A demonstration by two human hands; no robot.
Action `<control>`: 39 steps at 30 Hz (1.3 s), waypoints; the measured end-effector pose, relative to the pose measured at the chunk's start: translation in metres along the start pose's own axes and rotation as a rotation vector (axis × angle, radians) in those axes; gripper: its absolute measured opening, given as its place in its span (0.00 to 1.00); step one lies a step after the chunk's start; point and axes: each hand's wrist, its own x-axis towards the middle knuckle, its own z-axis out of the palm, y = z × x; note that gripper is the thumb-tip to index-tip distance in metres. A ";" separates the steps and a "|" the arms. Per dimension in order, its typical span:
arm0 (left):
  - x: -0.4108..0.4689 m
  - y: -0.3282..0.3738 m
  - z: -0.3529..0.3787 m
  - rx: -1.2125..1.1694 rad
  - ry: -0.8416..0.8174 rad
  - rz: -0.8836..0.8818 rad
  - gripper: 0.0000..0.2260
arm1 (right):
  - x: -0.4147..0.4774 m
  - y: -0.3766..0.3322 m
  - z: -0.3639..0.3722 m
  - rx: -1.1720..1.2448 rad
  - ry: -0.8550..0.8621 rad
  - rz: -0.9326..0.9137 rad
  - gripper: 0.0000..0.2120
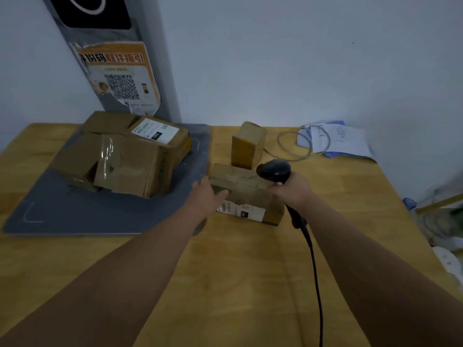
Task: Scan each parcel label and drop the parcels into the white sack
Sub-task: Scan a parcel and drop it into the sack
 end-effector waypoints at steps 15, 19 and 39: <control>-0.035 -0.024 -0.007 -0.428 0.040 0.254 0.32 | -0.028 0.034 0.016 0.612 -0.139 0.241 0.10; -0.068 -0.020 -0.017 -0.367 0.116 0.323 0.27 | -0.065 0.038 0.010 0.680 -0.248 0.278 0.08; -0.163 -0.018 -0.014 -0.165 0.303 0.358 0.19 | -0.195 0.052 0.033 0.615 0.124 0.012 0.09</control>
